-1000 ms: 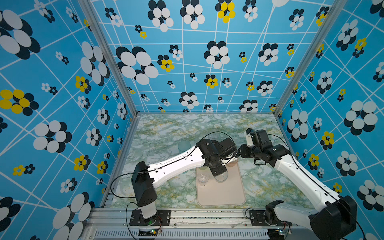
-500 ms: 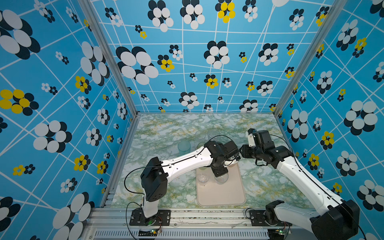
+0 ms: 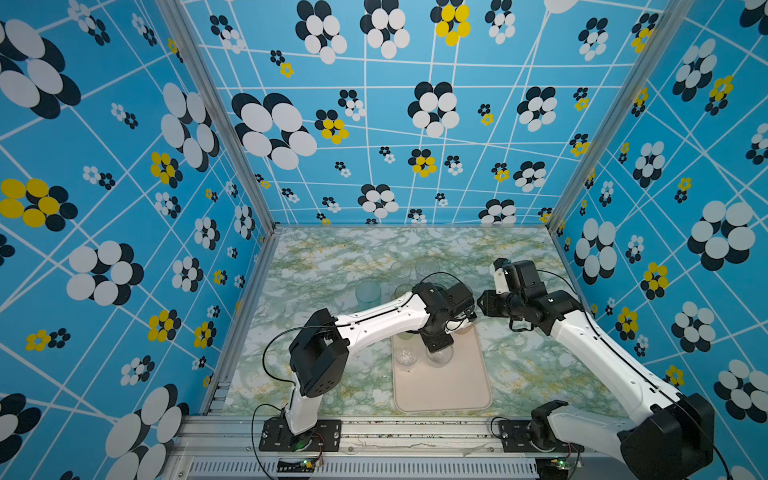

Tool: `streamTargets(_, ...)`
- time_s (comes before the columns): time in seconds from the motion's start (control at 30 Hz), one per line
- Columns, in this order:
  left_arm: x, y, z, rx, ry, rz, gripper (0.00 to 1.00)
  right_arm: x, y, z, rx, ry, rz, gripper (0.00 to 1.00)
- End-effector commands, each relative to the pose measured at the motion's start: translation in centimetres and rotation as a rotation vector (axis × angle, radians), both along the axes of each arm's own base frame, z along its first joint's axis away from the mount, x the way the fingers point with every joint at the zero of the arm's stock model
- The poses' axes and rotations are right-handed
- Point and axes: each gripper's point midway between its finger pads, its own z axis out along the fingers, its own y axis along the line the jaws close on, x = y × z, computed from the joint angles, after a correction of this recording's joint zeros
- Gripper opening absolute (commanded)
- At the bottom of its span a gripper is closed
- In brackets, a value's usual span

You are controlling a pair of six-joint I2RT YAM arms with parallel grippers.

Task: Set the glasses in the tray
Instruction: 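Lower the frosted glass onto the tray's near end beside the clear faceted glass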

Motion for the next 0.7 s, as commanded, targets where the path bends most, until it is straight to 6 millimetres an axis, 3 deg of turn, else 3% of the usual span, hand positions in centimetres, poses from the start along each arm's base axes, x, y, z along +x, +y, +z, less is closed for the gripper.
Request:
streamTargets(0.0, 0.5, 0.9, -1.2, 0.043, -0.002, 0.004, 0.11, 0.3, 0.3, -0.5, 0.013, 0.007, 0.01, 0.36)
streamTargets(0.67, 1.6, 1.4, -3.0, 0.059, -0.009, 0.033, 0.12, 0.5, 0.6, -1.5, 0.017, 0.031, 0.02, 0.36)
